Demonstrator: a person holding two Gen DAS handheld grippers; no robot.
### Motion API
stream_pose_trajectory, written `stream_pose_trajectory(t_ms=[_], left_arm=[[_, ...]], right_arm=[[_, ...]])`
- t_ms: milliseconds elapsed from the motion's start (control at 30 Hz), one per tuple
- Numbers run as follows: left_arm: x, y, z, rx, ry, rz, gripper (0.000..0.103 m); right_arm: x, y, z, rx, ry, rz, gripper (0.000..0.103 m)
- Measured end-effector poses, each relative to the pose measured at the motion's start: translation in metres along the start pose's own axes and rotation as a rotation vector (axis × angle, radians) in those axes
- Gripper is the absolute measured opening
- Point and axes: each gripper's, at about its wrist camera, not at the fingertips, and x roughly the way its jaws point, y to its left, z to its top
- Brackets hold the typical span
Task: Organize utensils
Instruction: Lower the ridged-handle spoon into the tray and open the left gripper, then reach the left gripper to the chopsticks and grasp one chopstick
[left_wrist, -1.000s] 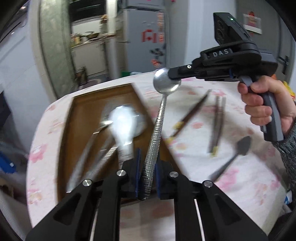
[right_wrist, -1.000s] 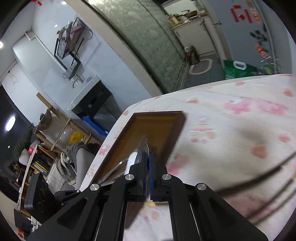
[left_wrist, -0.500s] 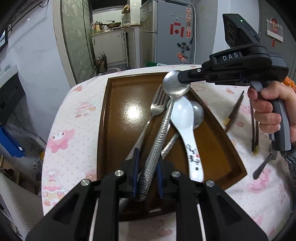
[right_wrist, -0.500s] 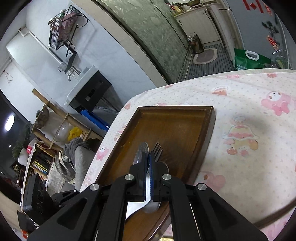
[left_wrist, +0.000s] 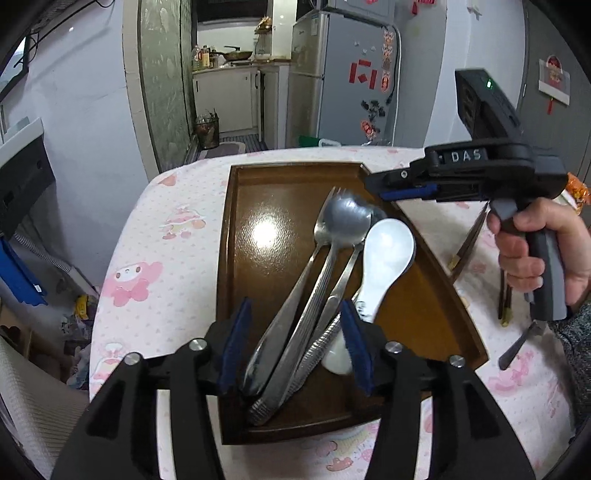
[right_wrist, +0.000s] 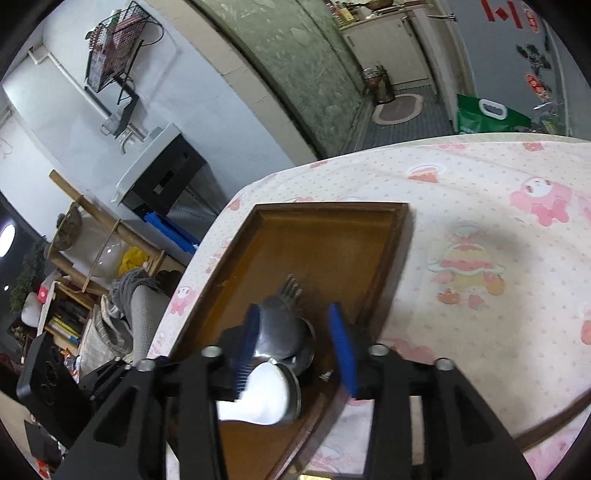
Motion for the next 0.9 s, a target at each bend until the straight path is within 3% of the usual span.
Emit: stream_pose_trajectory(t_ms=[133,333,600,733,900], left_arm=[[-0.011,-0.009,0.000,0.009,-0.022,-0.018,0.067],[-0.023,-0.056,-0.010,0.107,-0.032,-0.094,0.071],[-0.020,-0.134,-0.032,0.263,-0.002,-0.250,0.071],[-0.014,-0.150,-0.033,0.269,0.008,-0.282,0.071],[-0.004,-0.170,-0.036,0.289,0.029,-0.298,0.071]], right_arm=[[-0.021,-0.005,-0.004,0.007,-0.021,0.018,0.048],[-0.085,-0.020,-0.019,-0.019,-0.071,-0.015,0.055],[-0.177,-0.060,-0.076,0.008,-0.113,-0.088,0.057],[-0.201,-0.077,-0.108,0.038,-0.115,-0.110,0.057],[-0.218,-0.095,-0.123,0.084,-0.136,-0.121,0.057]])
